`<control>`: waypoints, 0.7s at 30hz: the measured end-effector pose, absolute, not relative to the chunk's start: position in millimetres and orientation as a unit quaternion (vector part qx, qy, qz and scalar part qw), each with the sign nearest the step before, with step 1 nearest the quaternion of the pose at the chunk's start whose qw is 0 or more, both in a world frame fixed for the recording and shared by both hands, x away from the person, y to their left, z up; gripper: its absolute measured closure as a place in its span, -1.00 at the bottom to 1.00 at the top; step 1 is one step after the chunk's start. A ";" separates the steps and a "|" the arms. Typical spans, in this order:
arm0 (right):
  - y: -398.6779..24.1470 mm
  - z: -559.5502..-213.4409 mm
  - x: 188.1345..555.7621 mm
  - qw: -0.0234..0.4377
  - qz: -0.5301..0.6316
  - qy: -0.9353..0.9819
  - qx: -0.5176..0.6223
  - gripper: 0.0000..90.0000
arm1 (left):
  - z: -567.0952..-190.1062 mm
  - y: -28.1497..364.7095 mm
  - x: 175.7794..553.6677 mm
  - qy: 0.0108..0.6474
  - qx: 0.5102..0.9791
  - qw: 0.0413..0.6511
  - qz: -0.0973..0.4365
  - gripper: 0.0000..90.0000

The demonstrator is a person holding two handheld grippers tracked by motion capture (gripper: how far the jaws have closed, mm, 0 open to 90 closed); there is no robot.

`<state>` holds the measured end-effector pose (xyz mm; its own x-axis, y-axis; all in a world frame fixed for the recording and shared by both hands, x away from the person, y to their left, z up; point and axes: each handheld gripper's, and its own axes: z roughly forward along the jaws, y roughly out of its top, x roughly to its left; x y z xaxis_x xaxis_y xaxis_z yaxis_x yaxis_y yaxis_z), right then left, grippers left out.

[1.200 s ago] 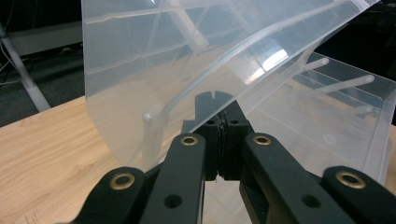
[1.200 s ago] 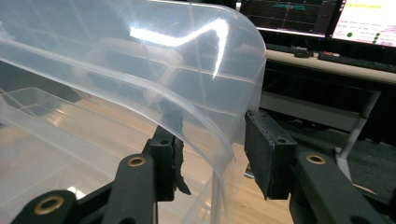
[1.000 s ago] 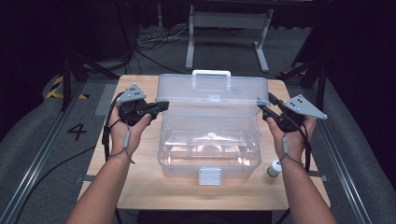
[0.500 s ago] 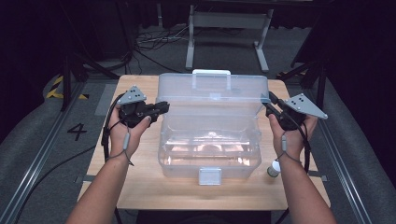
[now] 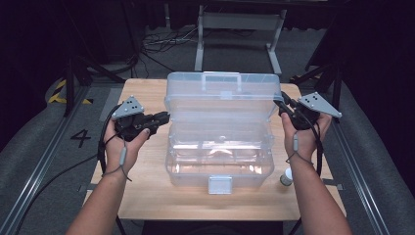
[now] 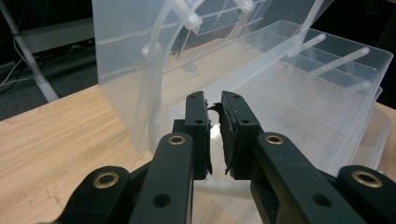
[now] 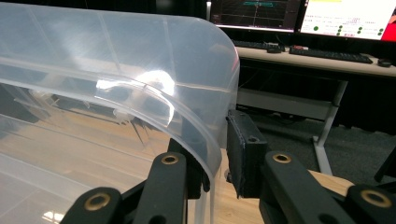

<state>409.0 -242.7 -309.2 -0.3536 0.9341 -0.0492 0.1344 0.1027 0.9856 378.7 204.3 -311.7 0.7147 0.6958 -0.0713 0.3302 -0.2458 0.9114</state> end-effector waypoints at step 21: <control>-240.6 -311.5 446.1 0.402 0.531 0.614 0.424 0.81 | -337.3 245.0 364.2 0.387 0.737 0.526 0.176 0.82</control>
<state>446.1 -240.6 -311.5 -0.3177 0.9472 -0.0434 0.0936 0.0768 0.9926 364.2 245.0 -337.3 0.6386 0.7552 -0.1479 0.3852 -0.1473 0.9110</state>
